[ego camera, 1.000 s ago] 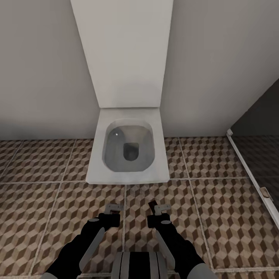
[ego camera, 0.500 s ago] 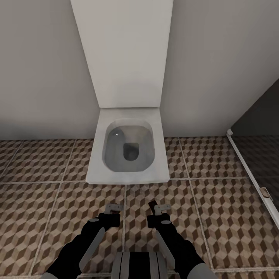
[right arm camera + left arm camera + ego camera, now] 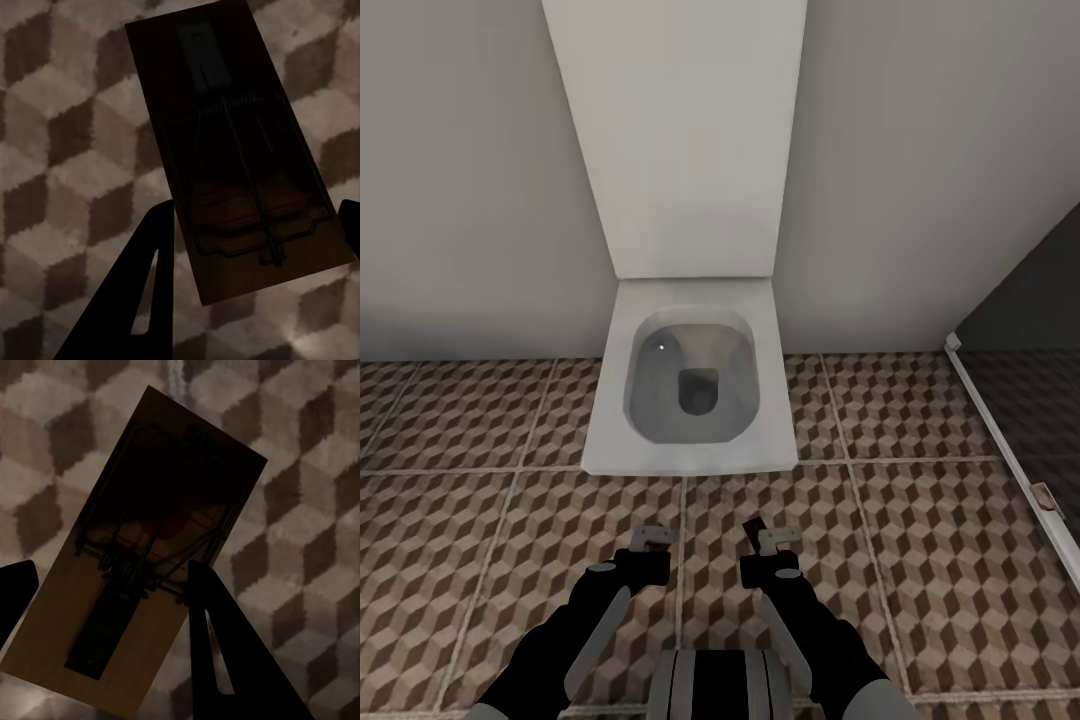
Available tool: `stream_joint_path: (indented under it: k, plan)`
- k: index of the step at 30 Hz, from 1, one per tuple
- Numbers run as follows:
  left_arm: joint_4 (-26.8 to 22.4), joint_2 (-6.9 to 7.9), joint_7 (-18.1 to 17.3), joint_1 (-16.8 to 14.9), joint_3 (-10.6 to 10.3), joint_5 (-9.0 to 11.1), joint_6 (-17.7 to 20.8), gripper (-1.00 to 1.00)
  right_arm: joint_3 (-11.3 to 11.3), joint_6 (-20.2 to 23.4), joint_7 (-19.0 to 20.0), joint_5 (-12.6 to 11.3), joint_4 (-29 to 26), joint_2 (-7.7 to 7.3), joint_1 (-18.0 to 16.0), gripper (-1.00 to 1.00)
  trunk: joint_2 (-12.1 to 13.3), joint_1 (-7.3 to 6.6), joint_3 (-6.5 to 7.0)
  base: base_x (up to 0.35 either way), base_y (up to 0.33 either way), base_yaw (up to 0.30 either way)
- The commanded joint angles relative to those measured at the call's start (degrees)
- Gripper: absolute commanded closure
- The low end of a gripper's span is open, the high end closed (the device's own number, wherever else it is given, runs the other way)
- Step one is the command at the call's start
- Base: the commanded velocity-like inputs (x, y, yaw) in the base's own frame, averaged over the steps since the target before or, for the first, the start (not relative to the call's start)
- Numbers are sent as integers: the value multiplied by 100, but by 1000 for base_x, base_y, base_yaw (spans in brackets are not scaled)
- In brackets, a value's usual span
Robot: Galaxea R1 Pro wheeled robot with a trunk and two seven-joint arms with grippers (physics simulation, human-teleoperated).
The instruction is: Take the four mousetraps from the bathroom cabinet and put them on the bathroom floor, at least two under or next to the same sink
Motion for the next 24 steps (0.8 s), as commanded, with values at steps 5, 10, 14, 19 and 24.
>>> stream_joint_path:
  k: [5, 10, 14, 19, 24]
  plan:
    - [-9, 7, 53, -3, -20, 60, 15, 100, 14, 12, -57, -63, -6, 0, -3, 100, -2, -1, -4, 0, 0, 0]
    - [-2, 7, 53, -4, -20, 60, 15, 100, 14, 12, -57, -62, -6, 0, -3, 100, -2, -1, -4, 0, 0, 0]
    - [-1, 7, 53, -4, -20, 60, 15, 100, 14, 12, -57, -62, -6, 0, -3, 100, -2, -1, -4, 0, 0, 0]
    - [0, 7, 53, -4, -20, 60, 15, 100, 14, 12, -57, -62, -6, 0, -3, 100, -2, -1, -4, 0, 0, 0]
    - [0, 7, 53, -3, -20, 60, 15, 100, 14, 12, -57, -59, -6, 0, -3, 100, -2, -1, -4, 0, 0, 0]
